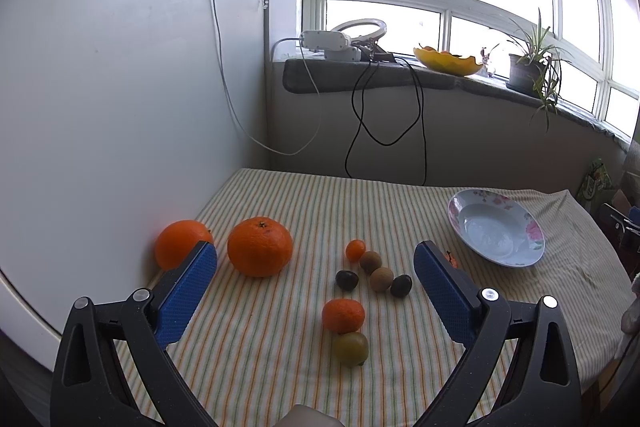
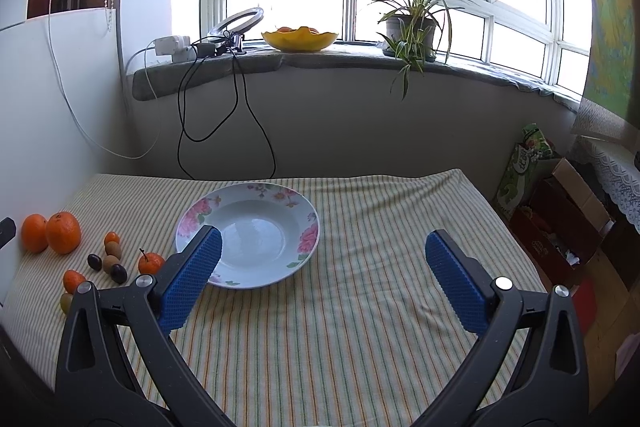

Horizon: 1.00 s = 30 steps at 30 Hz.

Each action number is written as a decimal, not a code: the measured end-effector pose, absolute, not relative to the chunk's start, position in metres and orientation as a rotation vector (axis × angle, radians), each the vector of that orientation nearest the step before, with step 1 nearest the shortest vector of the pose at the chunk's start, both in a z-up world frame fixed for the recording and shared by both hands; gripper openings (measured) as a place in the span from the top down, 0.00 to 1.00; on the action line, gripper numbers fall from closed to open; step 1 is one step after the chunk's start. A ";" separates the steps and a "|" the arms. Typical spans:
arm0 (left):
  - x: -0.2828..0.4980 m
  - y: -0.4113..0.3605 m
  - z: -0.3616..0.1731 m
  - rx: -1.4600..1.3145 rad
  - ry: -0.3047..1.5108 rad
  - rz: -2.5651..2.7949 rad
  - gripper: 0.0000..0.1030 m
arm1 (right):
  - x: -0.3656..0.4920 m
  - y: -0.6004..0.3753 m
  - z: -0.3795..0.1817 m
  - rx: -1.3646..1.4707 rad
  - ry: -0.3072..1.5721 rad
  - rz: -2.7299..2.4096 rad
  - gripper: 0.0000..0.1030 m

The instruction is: Organize fruits

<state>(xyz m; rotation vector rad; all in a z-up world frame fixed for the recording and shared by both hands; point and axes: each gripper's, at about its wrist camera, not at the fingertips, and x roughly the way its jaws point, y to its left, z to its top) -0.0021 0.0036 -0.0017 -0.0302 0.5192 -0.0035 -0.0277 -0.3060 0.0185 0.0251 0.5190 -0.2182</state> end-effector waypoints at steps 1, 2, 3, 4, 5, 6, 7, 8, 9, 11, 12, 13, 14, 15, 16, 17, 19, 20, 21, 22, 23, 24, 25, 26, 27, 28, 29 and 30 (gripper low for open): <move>-0.002 0.004 -0.002 -0.030 0.520 -0.003 0.04 | -0.028 -0.306 0.018 0.025 0.519 -0.217 0.00; -0.002 0.004 -0.002 -0.030 0.520 -0.005 0.04 | -0.028 -0.306 0.018 0.025 0.519 -0.217 0.00; -0.002 0.004 -0.002 -0.030 0.520 -0.004 0.04 | -0.027 -0.306 0.018 0.025 0.520 -0.215 0.00; -0.002 0.004 -0.003 -0.031 0.520 -0.003 0.04 | -0.027 -0.306 0.018 0.024 0.521 -0.214 0.00; -0.002 0.004 -0.003 -0.031 0.520 -0.004 0.04 | -0.027 -0.305 0.017 0.023 0.522 -0.213 0.00; -0.002 0.004 -0.003 -0.031 0.520 -0.004 0.04 | -0.027 -0.305 0.017 0.023 0.522 -0.211 0.00; -0.002 0.004 -0.003 -0.030 0.519 -0.003 0.04 | -0.027 -0.306 0.016 0.024 0.524 -0.209 0.00; -0.002 0.004 -0.003 -0.031 0.519 -0.004 0.04 | -0.026 -0.306 0.015 0.023 0.525 -0.207 0.00; -0.002 0.004 -0.003 -0.031 0.519 -0.004 0.04 | -0.026 -0.305 0.015 0.023 0.526 -0.205 0.00; -0.002 0.004 -0.004 -0.031 0.520 -0.003 0.04 | -0.026 -0.305 0.014 0.020 0.528 -0.199 0.00; -0.003 0.005 -0.005 -0.032 0.521 -0.002 0.04 | -0.025 -0.304 0.014 0.019 0.529 -0.196 0.00; -0.003 0.005 -0.005 -0.032 0.521 -0.001 0.04 | -0.025 -0.303 0.014 0.017 0.530 -0.192 0.00; -0.003 0.006 -0.006 -0.033 0.521 0.000 0.04 | -0.025 -0.302 0.013 0.015 0.530 -0.188 0.00; -0.003 0.007 -0.007 -0.034 0.523 0.001 0.04 | -0.024 -0.301 0.013 0.014 0.528 -0.184 0.00; -0.003 0.008 -0.007 -0.034 0.524 0.002 0.04 | -0.024 -0.301 0.013 0.013 0.526 -0.179 0.00; -0.004 0.009 -0.008 -0.035 0.525 0.003 0.04 | -0.024 -0.300 0.013 0.012 0.525 -0.175 0.00; -0.005 0.012 -0.009 -0.037 0.527 0.006 0.04 | -0.022 -0.299 0.013 0.015 0.528 -0.156 0.00; -0.006 0.013 -0.009 -0.038 0.528 0.008 0.04 | -0.021 -0.298 0.012 0.017 0.531 -0.145 0.00; -0.006 0.014 -0.010 -0.038 0.528 0.010 0.04 | -0.020 -0.297 0.011 0.018 0.535 -0.135 0.00; -0.007 0.016 -0.011 -0.038 0.531 0.011 0.04 | -0.018 -0.295 0.010 0.014 0.543 -0.130 0.00; -0.007 0.017 -0.011 -0.040 0.533 0.013 0.04 | -0.016 -0.294 0.009 0.013 0.550 -0.119 0.00; -0.008 0.019 -0.012 -0.042 0.534 0.016 0.04 | -0.015 -0.292 0.007 0.020 0.556 -0.098 0.00; -0.009 0.021 -0.012 -0.043 0.534 0.020 0.04 | -0.014 -0.291 0.006 0.023 0.563 -0.078 0.00; -0.009 0.023 -0.013 -0.045 0.537 0.023 0.04 | -0.013 -0.288 0.005 0.021 0.566 -0.064 0.00; -0.010 0.025 -0.014 -0.048 0.540 0.024 0.04 | -0.012 -0.286 0.004 0.013 0.567 -0.051 0.00; -0.010 0.027 -0.015 -0.053 0.542 0.025 0.04 | -0.011 -0.281 0.003 0.002 0.565 -0.034 0.00; -0.012 0.030 -0.016 -0.056 0.544 0.026 0.04 | -0.011 -0.278 0.003 -0.006 0.560 -0.016 0.01; -0.013 0.030 -0.018 -0.053 0.549 0.026 0.04 | -0.011 -0.274 0.003 -0.011 0.557 0.000 0.04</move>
